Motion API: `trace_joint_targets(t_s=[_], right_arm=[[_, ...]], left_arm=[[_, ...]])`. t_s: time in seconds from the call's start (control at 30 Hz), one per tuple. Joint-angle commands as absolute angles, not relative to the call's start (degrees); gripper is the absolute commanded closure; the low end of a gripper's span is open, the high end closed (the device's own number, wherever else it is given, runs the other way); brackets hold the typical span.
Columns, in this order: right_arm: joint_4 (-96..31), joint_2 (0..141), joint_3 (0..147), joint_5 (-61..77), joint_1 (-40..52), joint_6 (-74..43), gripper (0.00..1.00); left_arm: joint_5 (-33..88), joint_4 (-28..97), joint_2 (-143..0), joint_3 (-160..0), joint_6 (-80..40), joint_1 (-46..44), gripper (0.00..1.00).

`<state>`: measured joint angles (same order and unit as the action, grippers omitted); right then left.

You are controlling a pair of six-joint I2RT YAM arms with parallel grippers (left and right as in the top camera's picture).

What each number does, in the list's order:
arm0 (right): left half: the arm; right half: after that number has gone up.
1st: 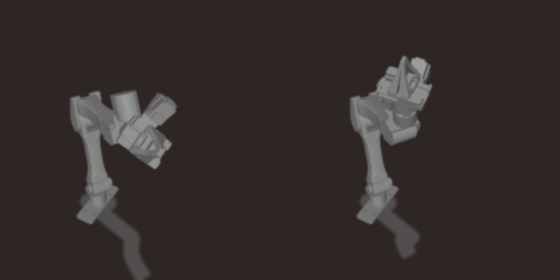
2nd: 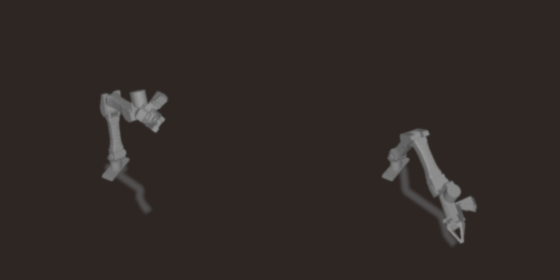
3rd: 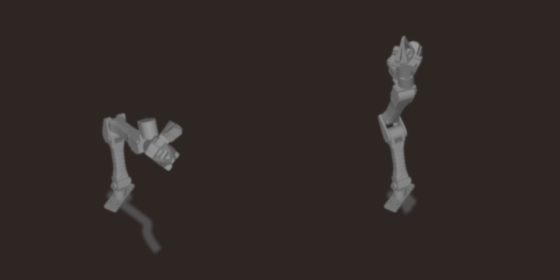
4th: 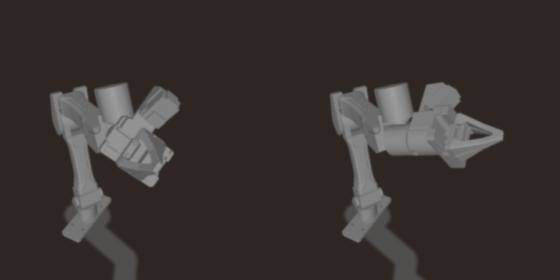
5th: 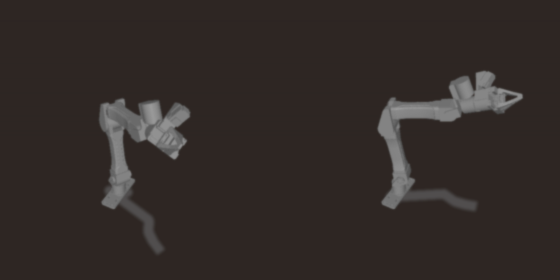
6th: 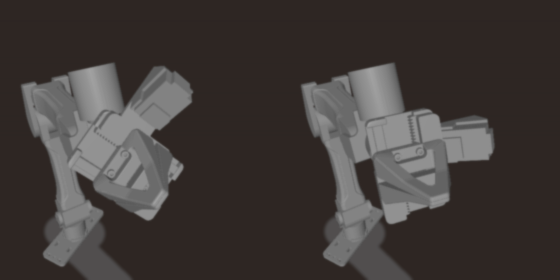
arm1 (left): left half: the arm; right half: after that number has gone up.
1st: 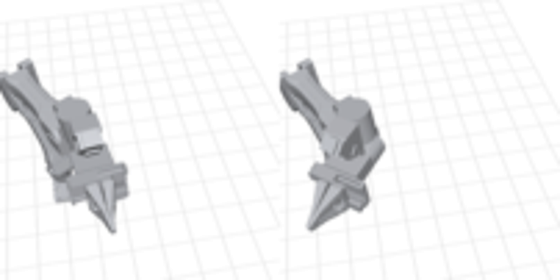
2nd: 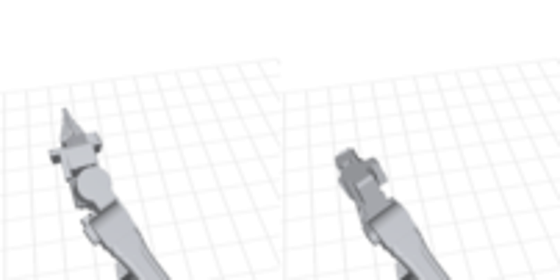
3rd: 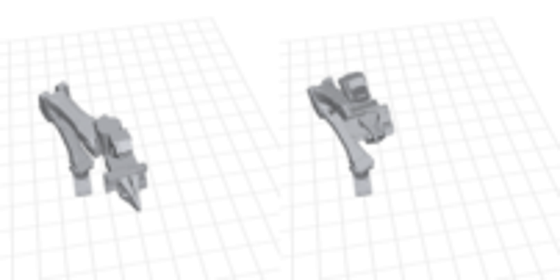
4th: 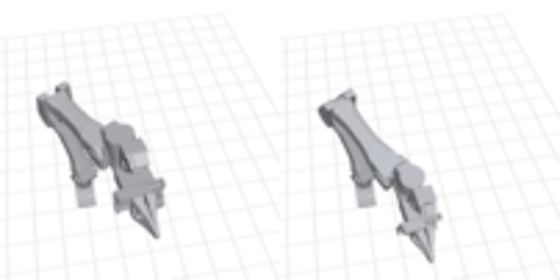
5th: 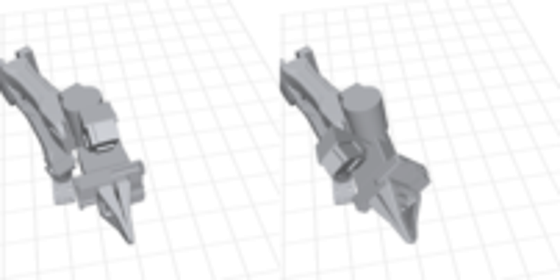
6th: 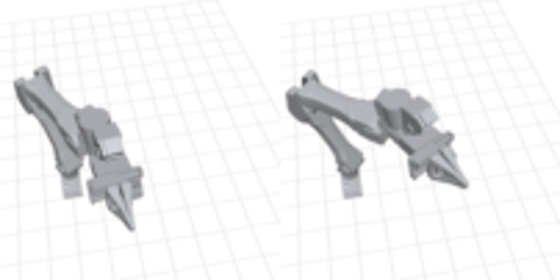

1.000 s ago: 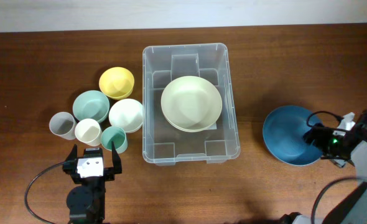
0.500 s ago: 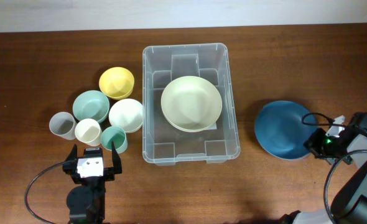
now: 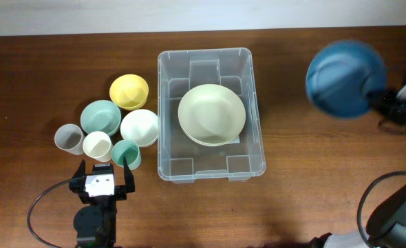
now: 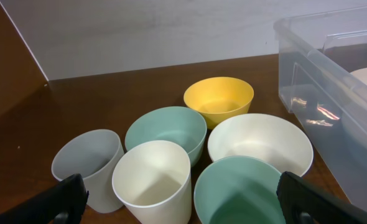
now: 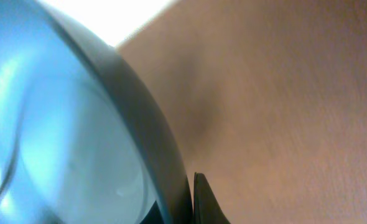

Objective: Pack container
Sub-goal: 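Lift the blue bowl and lower it onto the cream bowls in the bin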

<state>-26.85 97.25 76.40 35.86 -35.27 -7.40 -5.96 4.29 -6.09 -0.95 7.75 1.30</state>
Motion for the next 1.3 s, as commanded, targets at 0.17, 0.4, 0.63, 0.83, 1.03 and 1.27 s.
trace_joint_targets(t_s=[0.17, 0.4, 0.63, 0.83, 1.03, 1.27], right_arm=[[-33.3, 96.8, 94.7, 24.6, -15.4, -8.4, 0.96], [-38.0, 98.9, 95.1, 9.7, 2.5, -8.4, 0.96], [-42.1, 104.1, 95.1, 8.1, 12.3, -8.4, 0.96], [-42.5, 107.4, 95.1, 8.6, 15.5, -8.5, 0.96], [-42.9, 108.3, 95.1, 10.3, 17.1, -9.3, 0.96], [-45.0, 108.3, 95.1, 10.7, 18.8, -9.5, 0.85]], left_arm=[[-5.3, 4.1, -5.8, -0.5, 8.5, 1.2, 0.01], [-5.3, 4.2, -5.8, -0.5, 8.5, 1.2, 0.01], [-5.3, 4.1, -5.8, -0.5, 8.5, 1.2, 0.01], [-5.3, 4.1, -5.8, -0.5, 8.5, 1.2, 0.01], [-5.3, 4.1, -5.8, -0.5, 8.5, 1.2, 0.01], [-5.3, 4.1, -5.8, -0.5, 8.5, 1.2, 0.01]])
